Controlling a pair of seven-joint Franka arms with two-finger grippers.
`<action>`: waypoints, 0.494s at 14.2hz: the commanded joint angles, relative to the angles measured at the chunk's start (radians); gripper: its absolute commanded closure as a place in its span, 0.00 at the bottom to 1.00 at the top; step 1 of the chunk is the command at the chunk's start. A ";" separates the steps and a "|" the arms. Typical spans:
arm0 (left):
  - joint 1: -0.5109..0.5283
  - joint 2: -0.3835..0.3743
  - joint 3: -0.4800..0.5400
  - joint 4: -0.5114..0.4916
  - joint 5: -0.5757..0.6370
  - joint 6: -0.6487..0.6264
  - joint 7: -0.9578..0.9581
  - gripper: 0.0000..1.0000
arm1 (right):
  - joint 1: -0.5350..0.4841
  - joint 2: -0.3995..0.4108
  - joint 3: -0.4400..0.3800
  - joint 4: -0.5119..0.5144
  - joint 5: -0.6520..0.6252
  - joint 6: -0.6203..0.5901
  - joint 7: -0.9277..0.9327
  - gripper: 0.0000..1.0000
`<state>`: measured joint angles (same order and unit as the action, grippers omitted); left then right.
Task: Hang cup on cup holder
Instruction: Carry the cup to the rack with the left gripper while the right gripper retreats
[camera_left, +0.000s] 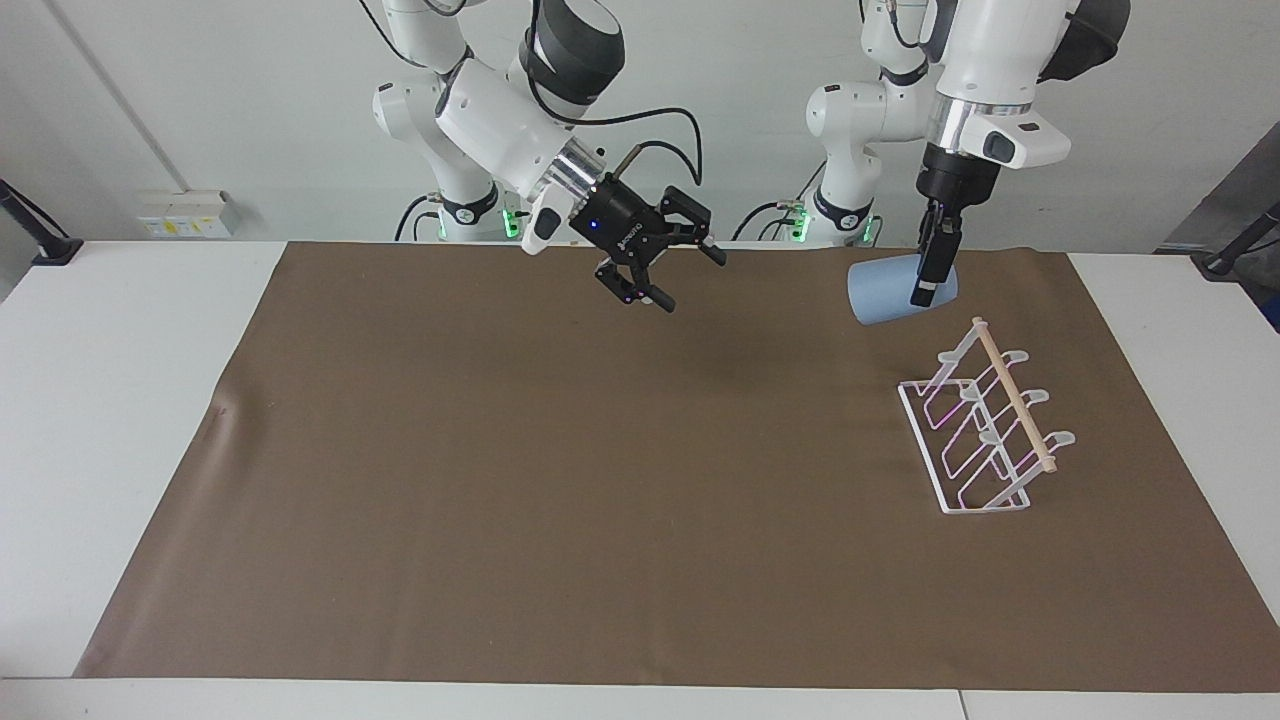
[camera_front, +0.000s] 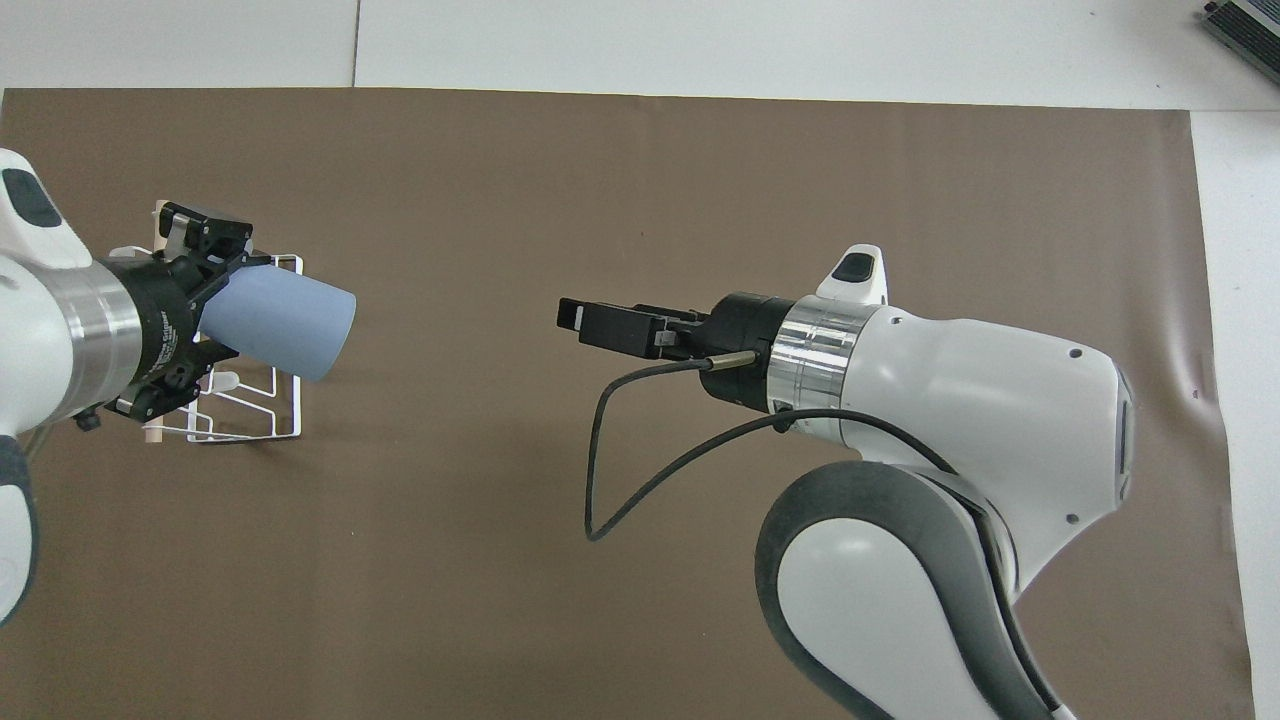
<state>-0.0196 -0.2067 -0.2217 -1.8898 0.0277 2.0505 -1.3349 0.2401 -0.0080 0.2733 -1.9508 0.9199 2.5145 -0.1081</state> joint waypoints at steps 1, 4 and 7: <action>0.059 0.029 0.002 -0.009 0.062 0.092 0.149 1.00 | -0.050 -0.009 0.009 -0.022 -0.201 -0.045 0.001 0.01; 0.119 0.043 0.001 -0.018 0.112 0.138 0.330 1.00 | -0.134 -0.015 0.006 -0.030 -0.410 -0.179 0.001 0.01; 0.109 0.130 0.001 -0.018 0.278 0.201 0.341 1.00 | -0.240 -0.023 0.006 -0.028 -0.671 -0.327 -0.001 0.01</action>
<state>0.0950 -0.1287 -0.2131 -1.9005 0.2059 2.1981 -1.0098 0.0686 -0.0072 0.2687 -1.9645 0.3661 2.2602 -0.1082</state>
